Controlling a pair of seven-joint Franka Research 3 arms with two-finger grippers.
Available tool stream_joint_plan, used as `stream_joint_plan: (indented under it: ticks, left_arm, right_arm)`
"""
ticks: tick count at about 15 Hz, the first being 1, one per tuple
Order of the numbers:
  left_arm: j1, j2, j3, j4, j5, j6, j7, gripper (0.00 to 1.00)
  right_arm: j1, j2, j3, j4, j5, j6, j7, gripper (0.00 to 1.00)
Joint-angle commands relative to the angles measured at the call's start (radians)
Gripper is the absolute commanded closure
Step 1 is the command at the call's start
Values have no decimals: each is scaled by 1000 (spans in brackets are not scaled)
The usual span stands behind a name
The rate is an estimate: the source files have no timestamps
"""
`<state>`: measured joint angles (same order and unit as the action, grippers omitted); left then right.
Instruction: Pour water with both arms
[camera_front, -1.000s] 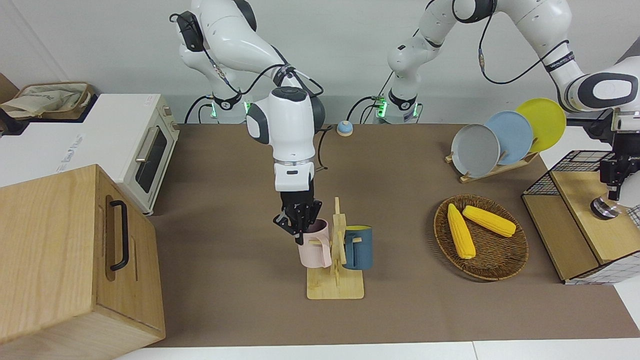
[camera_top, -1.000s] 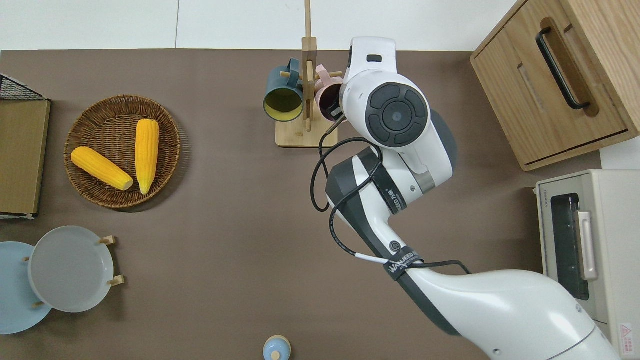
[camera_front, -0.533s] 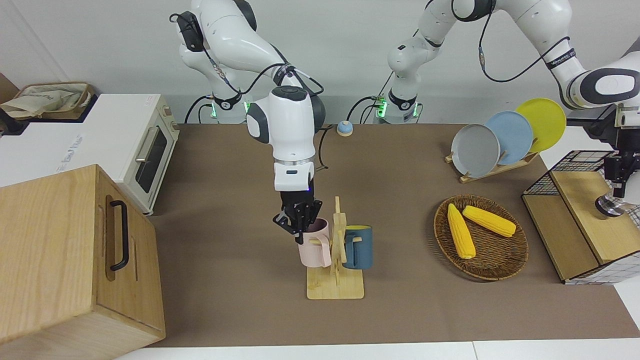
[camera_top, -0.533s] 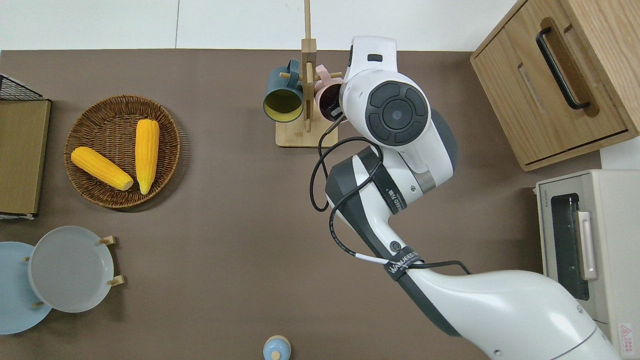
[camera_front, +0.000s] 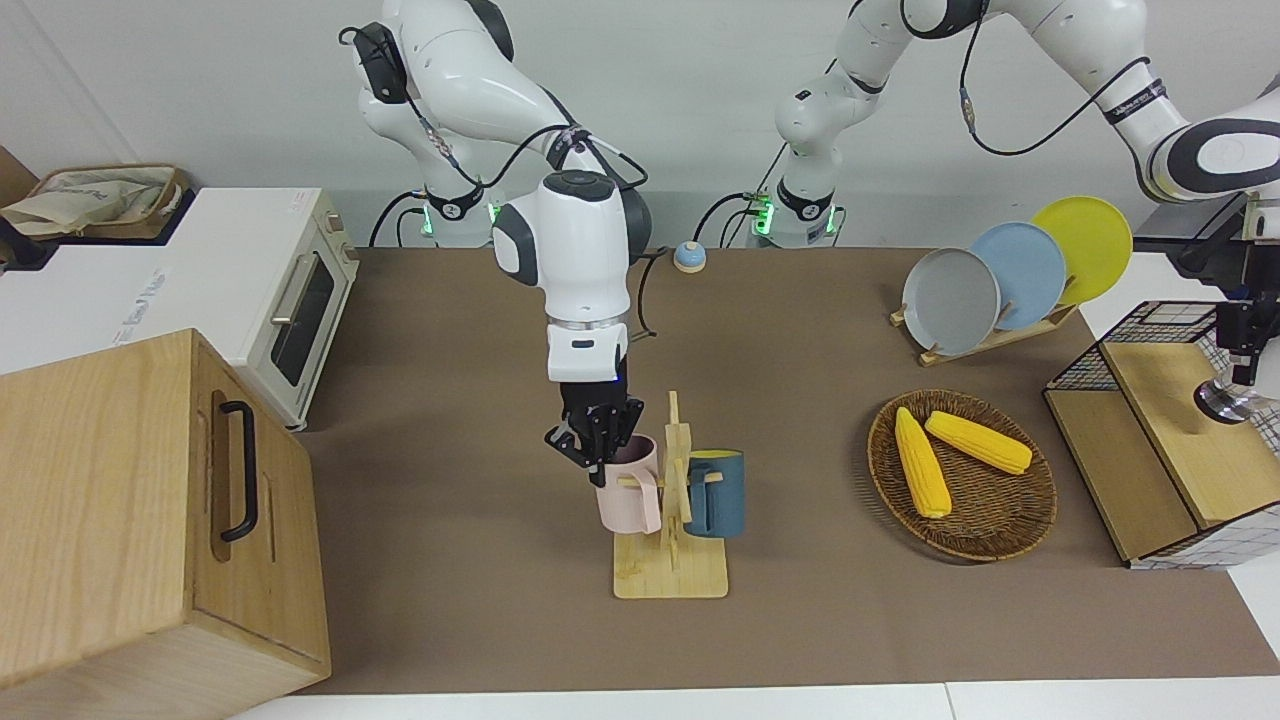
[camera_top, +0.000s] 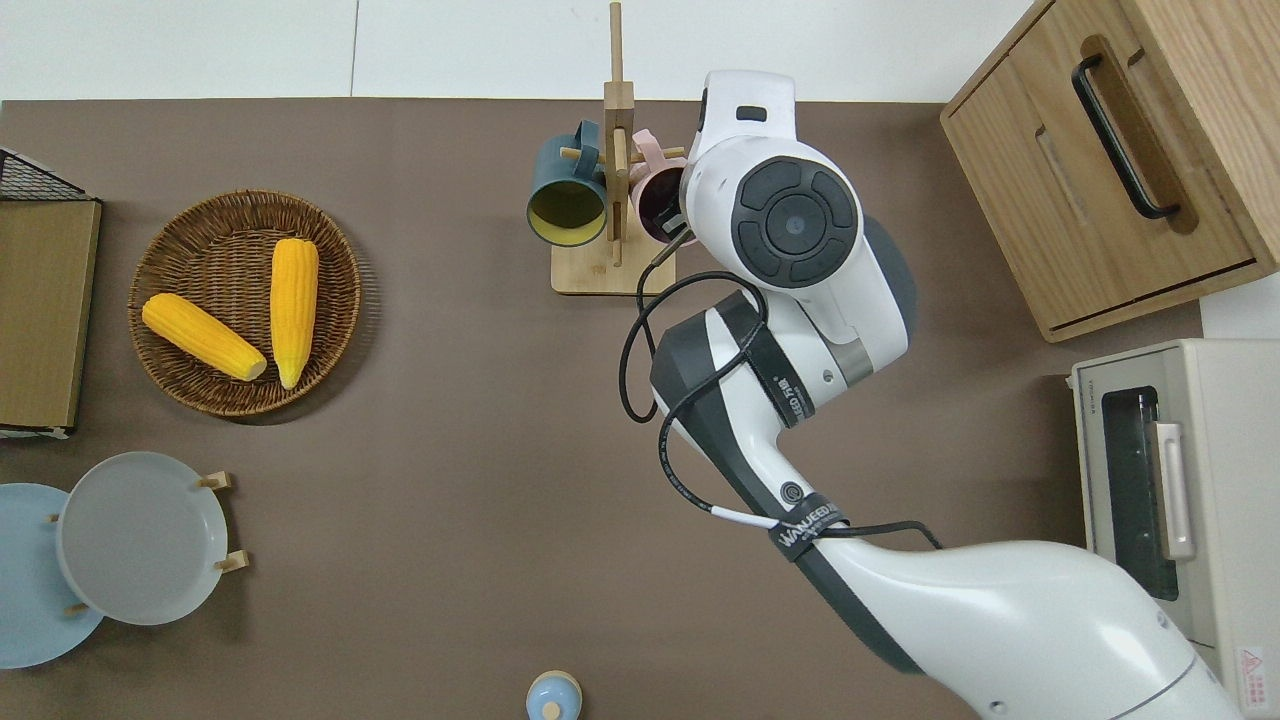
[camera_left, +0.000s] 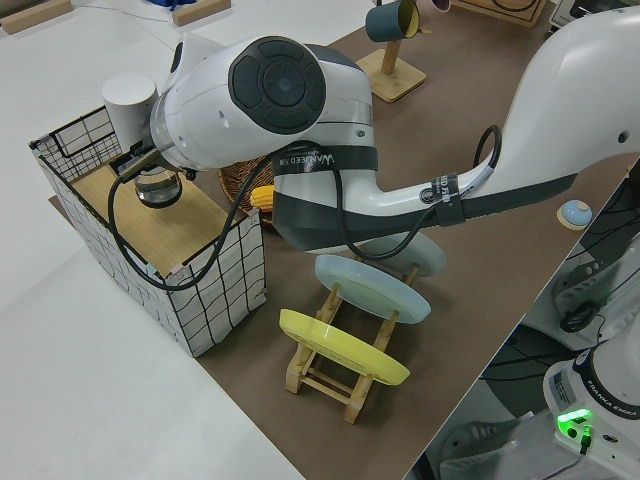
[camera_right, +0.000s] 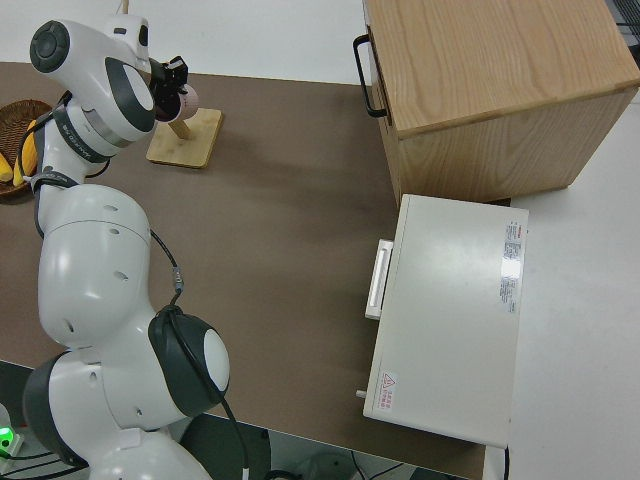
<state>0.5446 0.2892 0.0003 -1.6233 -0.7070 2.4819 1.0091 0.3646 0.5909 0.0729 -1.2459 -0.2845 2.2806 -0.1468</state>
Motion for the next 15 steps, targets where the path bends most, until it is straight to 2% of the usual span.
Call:
stream_joint_plan:
  ticks: [1, 4, 15]
  left_arm:
    - [3, -24, 4, 20, 21, -37, -34, 883]
    - [3, -30, 4, 22, 29, -43, -43, 883]
    - [0, -53, 3, 20, 49, -74, -84, 883]
  right_arm:
    - [-4, -2, -5, 22, 57, -21, 1, 1000]
    - [-3, -3, -21, 22, 62, -29, -2, 1000]
    - [-18, -22, -19, 22, 67, -53, -25, 1000]
